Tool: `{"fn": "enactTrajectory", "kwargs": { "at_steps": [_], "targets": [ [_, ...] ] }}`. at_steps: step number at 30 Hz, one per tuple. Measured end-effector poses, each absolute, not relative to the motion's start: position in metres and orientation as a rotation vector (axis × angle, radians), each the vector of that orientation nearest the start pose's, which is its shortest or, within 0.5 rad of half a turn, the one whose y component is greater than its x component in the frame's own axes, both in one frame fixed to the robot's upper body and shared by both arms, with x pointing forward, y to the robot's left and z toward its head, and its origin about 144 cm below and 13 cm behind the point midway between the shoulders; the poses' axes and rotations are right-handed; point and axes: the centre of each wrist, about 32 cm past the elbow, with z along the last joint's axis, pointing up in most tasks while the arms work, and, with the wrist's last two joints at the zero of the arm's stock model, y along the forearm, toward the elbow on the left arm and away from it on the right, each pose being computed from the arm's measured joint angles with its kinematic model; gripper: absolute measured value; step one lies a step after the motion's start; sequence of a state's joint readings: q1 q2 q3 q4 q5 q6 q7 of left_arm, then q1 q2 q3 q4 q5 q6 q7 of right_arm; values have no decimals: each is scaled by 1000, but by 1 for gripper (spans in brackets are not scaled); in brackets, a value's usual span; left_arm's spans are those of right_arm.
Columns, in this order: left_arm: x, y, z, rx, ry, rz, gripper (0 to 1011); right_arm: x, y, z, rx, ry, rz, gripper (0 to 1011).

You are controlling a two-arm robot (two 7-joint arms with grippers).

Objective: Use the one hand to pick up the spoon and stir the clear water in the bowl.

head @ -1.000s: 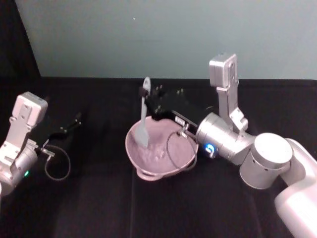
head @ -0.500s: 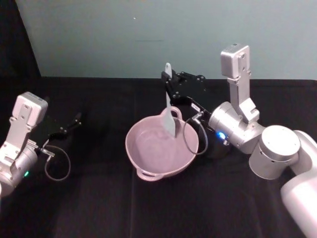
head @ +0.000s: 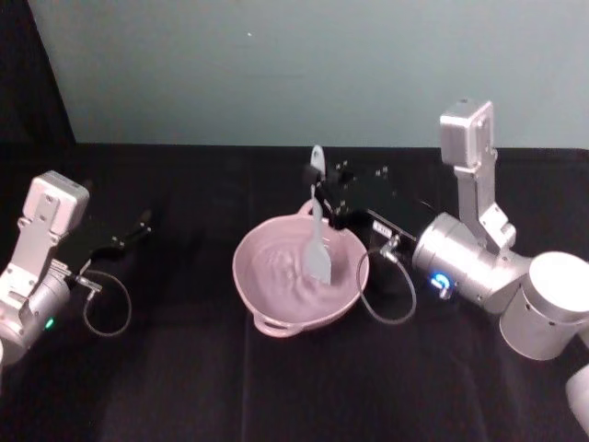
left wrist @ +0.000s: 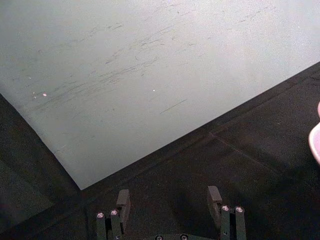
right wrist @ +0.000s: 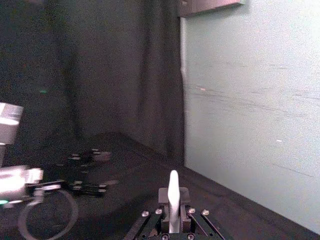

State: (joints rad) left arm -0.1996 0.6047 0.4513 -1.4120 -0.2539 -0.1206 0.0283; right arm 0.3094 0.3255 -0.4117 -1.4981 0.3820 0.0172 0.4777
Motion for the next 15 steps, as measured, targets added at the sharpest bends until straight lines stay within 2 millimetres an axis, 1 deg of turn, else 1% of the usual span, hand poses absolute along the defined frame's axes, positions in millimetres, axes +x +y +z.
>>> {"fn": "enactTrajectory", "kwargs": {
  "at_steps": [3, 7, 9, 10, 15],
  "targets": [
    [489, 310, 1140, 304, -285, 1248, 1011, 517, -204, 1202, 35, -65, -701, 126],
    [489, 310, 1140, 304, -285, 1248, 1011, 514, -193, 1201, 47, -23, -646, 126],
    [489, 310, 1140, 304, -285, 1248, 1011, 516, -186, 1200, 51, -11, -631, 126],
    [489, 310, 1140, 304, -285, 1248, 1011, 516, -186, 1200, 51, -11, -631, 126],
    [489, 310, 1140, 304, -285, 1248, 1011, 526, -174, 1196, 59, 0, -621, 126]
  ]
}}
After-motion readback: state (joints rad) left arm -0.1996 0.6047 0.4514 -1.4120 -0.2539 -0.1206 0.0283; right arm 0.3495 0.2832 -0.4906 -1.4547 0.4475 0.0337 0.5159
